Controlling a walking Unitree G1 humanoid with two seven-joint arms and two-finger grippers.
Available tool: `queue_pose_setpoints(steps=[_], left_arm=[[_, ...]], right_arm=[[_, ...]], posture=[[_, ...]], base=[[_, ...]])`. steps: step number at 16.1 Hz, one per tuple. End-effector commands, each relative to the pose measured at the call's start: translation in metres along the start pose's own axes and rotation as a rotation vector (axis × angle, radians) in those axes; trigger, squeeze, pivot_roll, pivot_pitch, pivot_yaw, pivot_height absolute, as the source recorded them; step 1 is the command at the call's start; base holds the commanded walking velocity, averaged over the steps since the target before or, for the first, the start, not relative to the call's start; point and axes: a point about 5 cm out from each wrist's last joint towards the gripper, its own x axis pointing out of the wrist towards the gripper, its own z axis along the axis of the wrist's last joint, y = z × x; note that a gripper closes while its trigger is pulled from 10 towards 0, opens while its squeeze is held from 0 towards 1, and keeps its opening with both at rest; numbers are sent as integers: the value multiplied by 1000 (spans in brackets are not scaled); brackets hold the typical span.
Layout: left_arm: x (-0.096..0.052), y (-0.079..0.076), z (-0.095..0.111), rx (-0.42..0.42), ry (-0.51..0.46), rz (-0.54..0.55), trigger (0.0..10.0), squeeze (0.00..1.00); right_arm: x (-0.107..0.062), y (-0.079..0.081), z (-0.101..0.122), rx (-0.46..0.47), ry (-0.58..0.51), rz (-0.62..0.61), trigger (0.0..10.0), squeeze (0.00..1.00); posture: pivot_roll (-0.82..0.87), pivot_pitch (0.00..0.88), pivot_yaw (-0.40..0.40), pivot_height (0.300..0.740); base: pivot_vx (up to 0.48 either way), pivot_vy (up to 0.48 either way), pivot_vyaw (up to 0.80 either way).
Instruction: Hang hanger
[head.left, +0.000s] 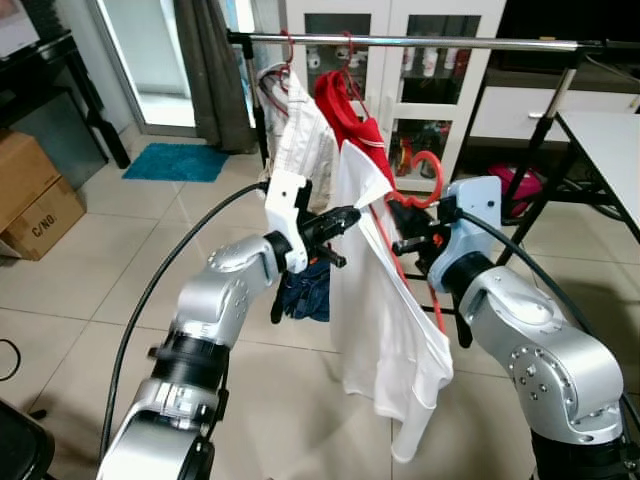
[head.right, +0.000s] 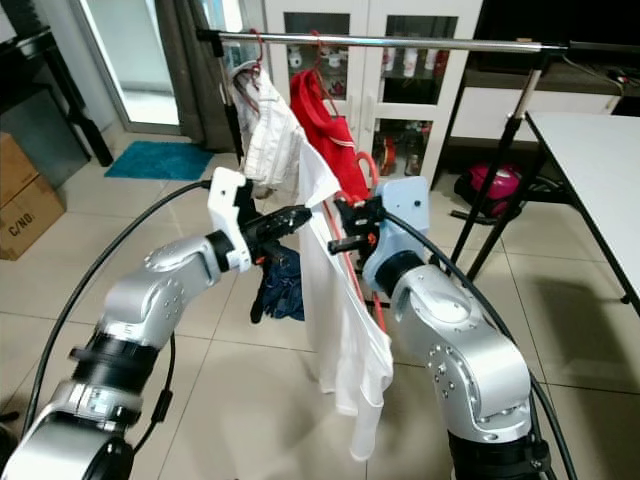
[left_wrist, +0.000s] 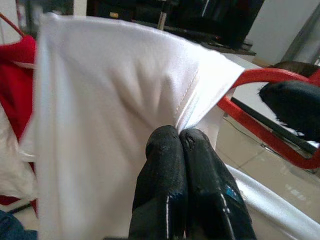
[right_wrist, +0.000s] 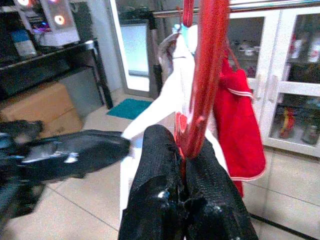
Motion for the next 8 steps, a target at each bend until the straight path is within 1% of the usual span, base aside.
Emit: queue_pose_setpoints(steps=[1, 2, 3, 4, 5, 6, 8], left_arm=[[-5, -1, 9, 38, -32, 11, 0, 0], [-6, -1, 10, 38, -37, 10, 0, 0], [-7, 0, 12, 52, -44, 40, 0, 0], [-10, 6, 13, 64, -41, 127, 0, 0], [-12, 13, 13, 52, -39, 211, 0, 0], [-13, 17, 11, 51, -30, 257, 0, 0], [-12, 17, 9, 49, -18, 270, 0, 0]], right_arm=[[0, -7, 2, -19, 7, -61, 10000, 0], [0, -10, 0, -22, 18, -85, 10000, 0], [0, -19, -3, -14, 32, -159, 10000, 0], [-1, -30, -3, 3, 37, -246, 10000, 0], [-3, -39, -7, 5, 68, -310, 10000, 0], [-7, -44, -17, -75, 154, -314, 10000, 0], [-10, -45, -28, -137, 232, -289, 10000, 0]], posture=[[-203, 0, 67, 740], [-203, 0, 67, 740], [-199, 0, 65, 740], [-199, 0, 65, 740], [-199, 0, 65, 740], [-199, 0, 61, 740], [-200, 0, 61, 740]], base=[[0, 0, 0], [0, 0, 0], [0, 0, 0], [0, 0, 0], [0, 0, 0], [0, 0, 0], [0, 0, 0]])
